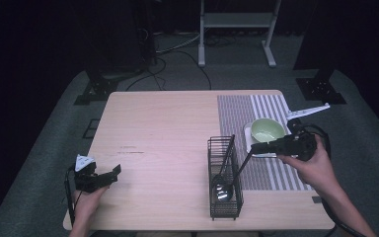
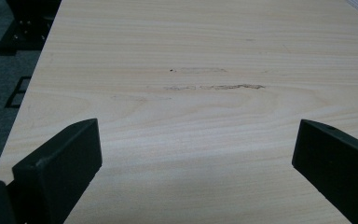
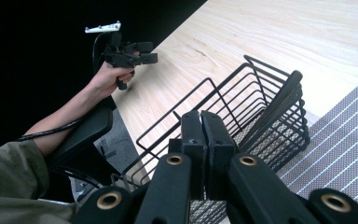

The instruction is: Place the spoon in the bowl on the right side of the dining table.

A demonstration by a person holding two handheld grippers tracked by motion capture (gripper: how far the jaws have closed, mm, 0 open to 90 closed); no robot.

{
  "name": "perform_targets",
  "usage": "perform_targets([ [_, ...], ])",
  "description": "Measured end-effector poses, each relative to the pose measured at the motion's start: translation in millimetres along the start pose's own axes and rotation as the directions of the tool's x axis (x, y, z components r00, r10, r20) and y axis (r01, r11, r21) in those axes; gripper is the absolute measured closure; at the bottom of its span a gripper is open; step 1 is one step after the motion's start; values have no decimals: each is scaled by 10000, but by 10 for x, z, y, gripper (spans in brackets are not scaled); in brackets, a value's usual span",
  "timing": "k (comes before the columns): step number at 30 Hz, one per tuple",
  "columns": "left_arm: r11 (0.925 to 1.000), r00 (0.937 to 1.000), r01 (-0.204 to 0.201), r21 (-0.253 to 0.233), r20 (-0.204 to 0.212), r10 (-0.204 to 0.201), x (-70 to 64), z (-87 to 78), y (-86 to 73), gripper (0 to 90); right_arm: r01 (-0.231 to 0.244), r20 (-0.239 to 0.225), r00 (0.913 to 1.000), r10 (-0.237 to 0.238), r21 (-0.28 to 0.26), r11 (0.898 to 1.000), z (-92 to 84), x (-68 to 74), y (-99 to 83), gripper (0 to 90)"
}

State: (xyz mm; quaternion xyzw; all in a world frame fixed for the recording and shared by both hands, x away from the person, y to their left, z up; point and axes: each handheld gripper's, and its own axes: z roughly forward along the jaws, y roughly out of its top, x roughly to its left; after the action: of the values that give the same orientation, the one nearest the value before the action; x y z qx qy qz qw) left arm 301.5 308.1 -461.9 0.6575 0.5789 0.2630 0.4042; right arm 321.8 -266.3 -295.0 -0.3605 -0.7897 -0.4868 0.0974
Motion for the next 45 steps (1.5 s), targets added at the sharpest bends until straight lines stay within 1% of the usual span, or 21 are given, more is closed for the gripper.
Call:
perform_targets([
  [7,10000,10000,-4,-7,10,4,-1,1,0,4,38,-34,10000,-38,-30,10000,-53,23,68,886],
  [14,10000,10000,-3,6,9,3,1,-1,0,4,-83,-156,9998,82,-67,9999,-115,26,136,886],
  [19,10000,10000,-4,2,11,4,0,-1,1,4,-118,-229,9997,114,-191,9997,-162,31,160,886],
  [21,10000,10000,11,1,4,-11,-1,-2,1,4,-260,-227,9994,255,-228,9994,-214,38,182,886],
  [22,10000,10000,0,4,5,0,-1,-3,2,4,-250,-217,9995,244,-259,9994,-228,37,187,886],
  [30,10000,10000,-2,1,12,2,-3,1,0,4,-436,-308,9986,423,-433,9981,-349,21,211,886],
  [39,10000,10000,-10,8,-3,10,-4,1,1,4,-568,-313,9980,551,-564,9968,-457,5,215,886],
  [45,10000,10000,0,8,-6,0,-7,1,2,4,-640,-248,9977,625,-651,9958,-562,-12,200,886],
])
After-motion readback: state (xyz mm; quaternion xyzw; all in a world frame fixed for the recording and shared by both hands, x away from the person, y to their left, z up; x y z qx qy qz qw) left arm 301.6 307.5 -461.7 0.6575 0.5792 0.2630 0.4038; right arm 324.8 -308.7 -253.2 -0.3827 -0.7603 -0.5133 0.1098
